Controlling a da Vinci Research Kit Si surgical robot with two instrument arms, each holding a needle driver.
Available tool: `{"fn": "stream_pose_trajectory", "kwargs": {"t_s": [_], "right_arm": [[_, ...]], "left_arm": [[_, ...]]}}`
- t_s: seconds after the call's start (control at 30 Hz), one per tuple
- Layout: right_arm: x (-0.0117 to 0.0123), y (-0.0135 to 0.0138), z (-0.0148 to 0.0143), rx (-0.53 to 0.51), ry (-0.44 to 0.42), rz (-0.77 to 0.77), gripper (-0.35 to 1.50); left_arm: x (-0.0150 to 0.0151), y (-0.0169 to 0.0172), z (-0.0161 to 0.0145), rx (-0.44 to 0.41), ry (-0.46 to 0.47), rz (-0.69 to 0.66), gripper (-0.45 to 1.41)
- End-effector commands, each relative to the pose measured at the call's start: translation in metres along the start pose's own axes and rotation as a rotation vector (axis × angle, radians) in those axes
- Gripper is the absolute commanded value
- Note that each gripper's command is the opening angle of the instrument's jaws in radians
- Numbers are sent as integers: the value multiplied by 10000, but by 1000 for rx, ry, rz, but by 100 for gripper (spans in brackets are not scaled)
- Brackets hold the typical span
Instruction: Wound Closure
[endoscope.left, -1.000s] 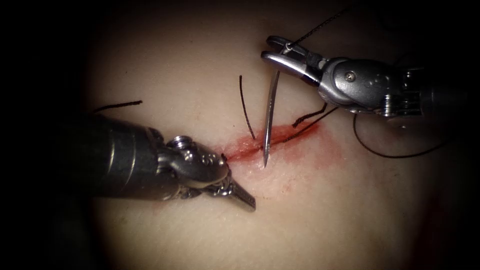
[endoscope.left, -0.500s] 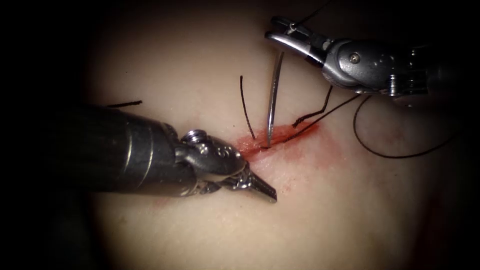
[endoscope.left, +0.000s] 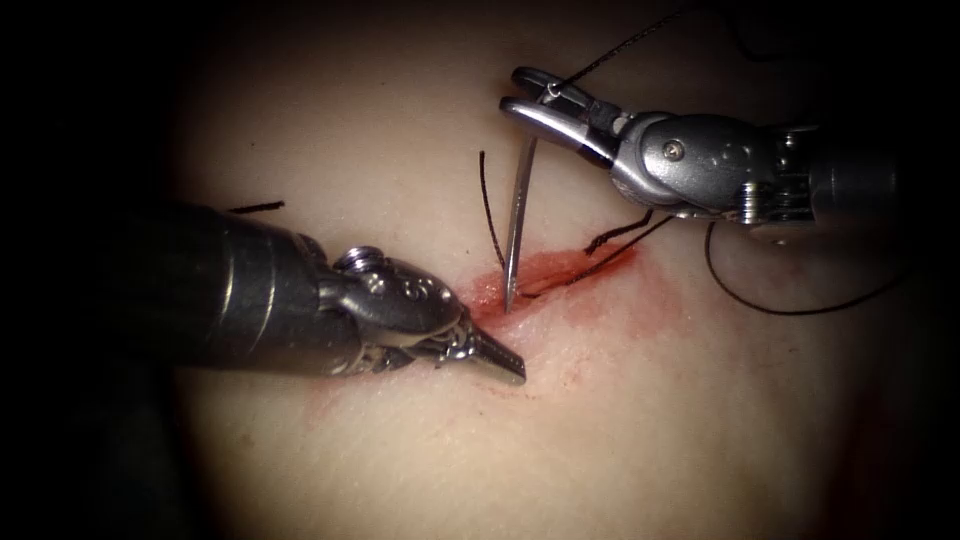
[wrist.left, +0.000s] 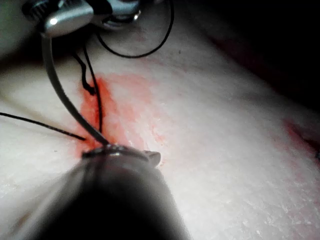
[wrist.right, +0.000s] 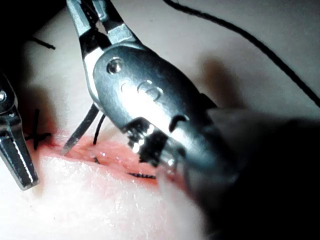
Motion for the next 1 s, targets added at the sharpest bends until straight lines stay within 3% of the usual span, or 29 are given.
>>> {"fn": "stream_pose_trajectory", "kwargs": {"t_s": [0.03,0.13,0.67,1.0], "right_arm": [[-4,-2,8,5,-3,5,-35],[-4,-3,8,19,-10,28,-35],[-11,-5,6,110,-53,29,-35],[-29,-23,8,129,-80,80,-35]], "left_arm": [[0,-3,6,-2,-1,0,-28],[-3,-4,2,7,-15,5,-20],[-6,-10,-6,32,-44,11,-16],[-5,-11,-6,34,-46,11,-15]]}}
